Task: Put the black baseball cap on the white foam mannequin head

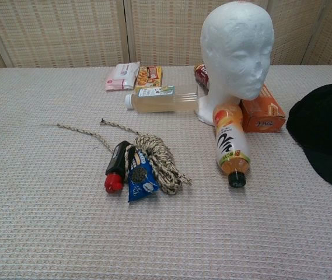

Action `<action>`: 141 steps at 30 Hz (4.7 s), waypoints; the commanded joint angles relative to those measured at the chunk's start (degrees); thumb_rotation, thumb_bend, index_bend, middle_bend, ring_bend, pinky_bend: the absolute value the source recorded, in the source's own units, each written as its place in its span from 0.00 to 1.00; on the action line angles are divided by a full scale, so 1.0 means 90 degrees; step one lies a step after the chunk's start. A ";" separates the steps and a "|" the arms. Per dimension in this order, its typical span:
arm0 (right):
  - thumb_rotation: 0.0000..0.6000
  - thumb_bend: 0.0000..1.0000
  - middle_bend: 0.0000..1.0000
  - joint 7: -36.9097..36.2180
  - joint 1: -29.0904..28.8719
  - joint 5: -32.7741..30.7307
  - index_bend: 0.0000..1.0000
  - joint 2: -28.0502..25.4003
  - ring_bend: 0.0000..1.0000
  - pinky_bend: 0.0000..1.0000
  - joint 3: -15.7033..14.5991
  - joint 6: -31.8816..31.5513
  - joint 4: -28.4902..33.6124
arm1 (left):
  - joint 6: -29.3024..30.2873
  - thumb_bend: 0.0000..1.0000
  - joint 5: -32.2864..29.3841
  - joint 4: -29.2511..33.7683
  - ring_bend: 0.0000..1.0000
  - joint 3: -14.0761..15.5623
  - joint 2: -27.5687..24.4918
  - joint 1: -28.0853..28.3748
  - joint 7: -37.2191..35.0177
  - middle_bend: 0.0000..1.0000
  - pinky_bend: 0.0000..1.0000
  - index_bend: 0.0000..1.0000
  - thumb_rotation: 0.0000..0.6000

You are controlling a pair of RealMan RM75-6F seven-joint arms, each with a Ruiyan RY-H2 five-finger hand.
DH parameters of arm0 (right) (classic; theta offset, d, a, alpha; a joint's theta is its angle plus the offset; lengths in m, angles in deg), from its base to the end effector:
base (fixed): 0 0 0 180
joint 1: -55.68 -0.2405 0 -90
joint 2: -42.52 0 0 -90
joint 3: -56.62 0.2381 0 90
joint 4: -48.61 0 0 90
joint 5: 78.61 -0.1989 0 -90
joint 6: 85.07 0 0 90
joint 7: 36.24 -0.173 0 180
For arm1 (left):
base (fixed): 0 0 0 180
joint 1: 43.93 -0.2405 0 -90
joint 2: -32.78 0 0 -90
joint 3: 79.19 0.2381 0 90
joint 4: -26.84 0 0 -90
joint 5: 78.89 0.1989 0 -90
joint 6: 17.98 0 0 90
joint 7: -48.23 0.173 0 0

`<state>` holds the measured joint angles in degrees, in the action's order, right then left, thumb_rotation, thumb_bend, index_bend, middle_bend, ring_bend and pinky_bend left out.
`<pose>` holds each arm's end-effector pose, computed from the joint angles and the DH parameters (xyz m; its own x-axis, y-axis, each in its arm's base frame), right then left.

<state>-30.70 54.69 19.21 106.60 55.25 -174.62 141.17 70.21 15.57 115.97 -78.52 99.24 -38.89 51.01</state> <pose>-0.2708 -0.1713 0.1478 0.4836 -0.0101 0.8752 -0.8658 -0.1524 0.4766 -0.2752 0.1949 0.1421 0.4604 -0.0011 0.8877 0.8766 -0.1576 -0.4548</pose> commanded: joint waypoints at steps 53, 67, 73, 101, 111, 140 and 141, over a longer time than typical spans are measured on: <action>1.00 0.14 1.00 -0.2148 -0.0396 -0.0999 0.48 0.5062 1.00 1.00 0.0586 -0.0135 -0.7552 | 0.0108 0.17 0.0109 0.0140 0.09 0.0055 -0.0197 0.0037 -0.1009 0.09 0.28 0.22 1.00; 1.00 0.16 1.00 -0.2255 -0.0540 -0.1110 0.47 0.5573 1.00 1.00 0.0616 -0.0051 -0.8273 | 0.0094 0.17 0.0115 0.0166 0.09 0.0075 -0.0253 0.0044 -0.1077 0.09 0.28 0.22 1.00; 1.00 0.18 1.00 -0.2316 -0.0608 -0.1169 0.47 0.5722 1.00 1.00 0.0640 0.0036 -0.8501 | 0.0153 0.17 0.0039 0.0199 0.09 0.0015 -0.0307 0.0035 -0.1214 0.09 0.28 0.23 1.00; 1.00 0.20 1.00 -0.2362 -0.1119 -0.1524 0.46 0.6088 1.00 1.00 0.0915 0.0520 -0.8936 | 0.0236 0.17 -0.0001 0.0152 0.10 -0.0042 -0.0312 0.0001 -0.1218 0.10 0.28 0.25 1.00; 1.00 0.21 1.00 -0.2483 -0.1291 -0.1642 0.42 0.6184 1.00 1.00 0.1009 0.0711 -0.9033 | 0.0329 0.17 -0.0030 0.0065 0.11 -0.0095 -0.0225 -0.0029 -0.1147 0.11 0.28 0.27 1.00; 1.00 0.52 1.00 -0.3058 -0.1622 -0.2013 0.63 0.5879 1.00 1.00 0.1429 0.0467 -0.8559 | 0.0524 0.17 -0.0059 -0.0036 0.12 -0.0184 -0.0116 -0.0103 -0.1077 0.12 0.28 0.26 1.00; 1.00 0.52 1.00 -0.3085 -0.1631 -0.2036 0.66 0.5856 1.00 1.00 0.1463 0.0419 -0.8505 | 0.0529 0.17 -0.0055 -0.0035 0.12 -0.0185 -0.0118 -0.0104 -0.1079 0.12 0.28 0.26 1.00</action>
<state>-58.24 40.10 1.09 159.54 68.14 -170.52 64.25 74.98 15.08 115.65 -80.18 98.17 -39.83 41.29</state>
